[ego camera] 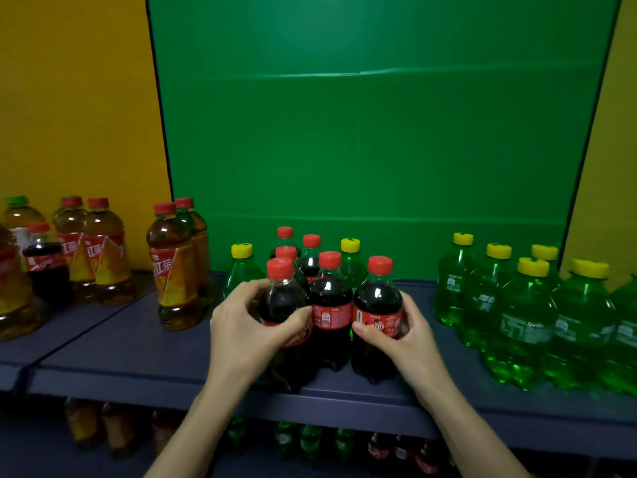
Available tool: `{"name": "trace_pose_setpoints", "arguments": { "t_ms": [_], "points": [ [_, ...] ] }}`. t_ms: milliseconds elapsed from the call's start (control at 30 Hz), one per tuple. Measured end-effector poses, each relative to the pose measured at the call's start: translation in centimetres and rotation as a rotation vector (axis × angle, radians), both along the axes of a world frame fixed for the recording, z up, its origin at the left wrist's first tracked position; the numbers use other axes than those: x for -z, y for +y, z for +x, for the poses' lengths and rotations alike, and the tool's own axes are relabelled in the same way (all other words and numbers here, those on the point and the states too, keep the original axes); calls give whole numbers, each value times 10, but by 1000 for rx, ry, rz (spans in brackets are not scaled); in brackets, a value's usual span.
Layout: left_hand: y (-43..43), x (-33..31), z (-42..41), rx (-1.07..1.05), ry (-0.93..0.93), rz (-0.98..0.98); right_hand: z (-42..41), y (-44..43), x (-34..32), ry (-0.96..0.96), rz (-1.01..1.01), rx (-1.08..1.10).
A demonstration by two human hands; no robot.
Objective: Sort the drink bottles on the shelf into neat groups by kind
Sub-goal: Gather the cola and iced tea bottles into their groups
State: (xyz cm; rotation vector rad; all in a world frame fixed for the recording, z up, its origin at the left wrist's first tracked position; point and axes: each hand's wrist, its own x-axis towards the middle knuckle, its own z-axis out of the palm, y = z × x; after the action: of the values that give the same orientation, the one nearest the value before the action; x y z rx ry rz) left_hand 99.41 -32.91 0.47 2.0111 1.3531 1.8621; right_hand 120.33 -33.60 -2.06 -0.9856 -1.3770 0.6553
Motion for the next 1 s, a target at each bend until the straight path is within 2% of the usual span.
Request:
{"name": "trace_pose_setpoints", "arguments": {
  "t_ms": [167, 333, 600, 733, 900, 1000],
  "points": [
    [11, 21, 6, -22, -8, 36, -5, 6, 7, -7, -24, -39],
    [19, 29, 16, 12, -47, -11, -8, 14, 10, -35, -26, -72],
    [34, 32, 12, -56, 31, -1, -4, 27, 9, -106, -51, -92],
    [34, 34, -1, -85, 63, 89, 11, 39, -7, -3, -54, -84],
    [46, 25, -20, -231, -66, 157, 27, 68, -30, 19, -148, -168],
    [57, 20, -27, -136, -139, 58, 30, 85, -37, 30, -223, -260]
  ]
}}
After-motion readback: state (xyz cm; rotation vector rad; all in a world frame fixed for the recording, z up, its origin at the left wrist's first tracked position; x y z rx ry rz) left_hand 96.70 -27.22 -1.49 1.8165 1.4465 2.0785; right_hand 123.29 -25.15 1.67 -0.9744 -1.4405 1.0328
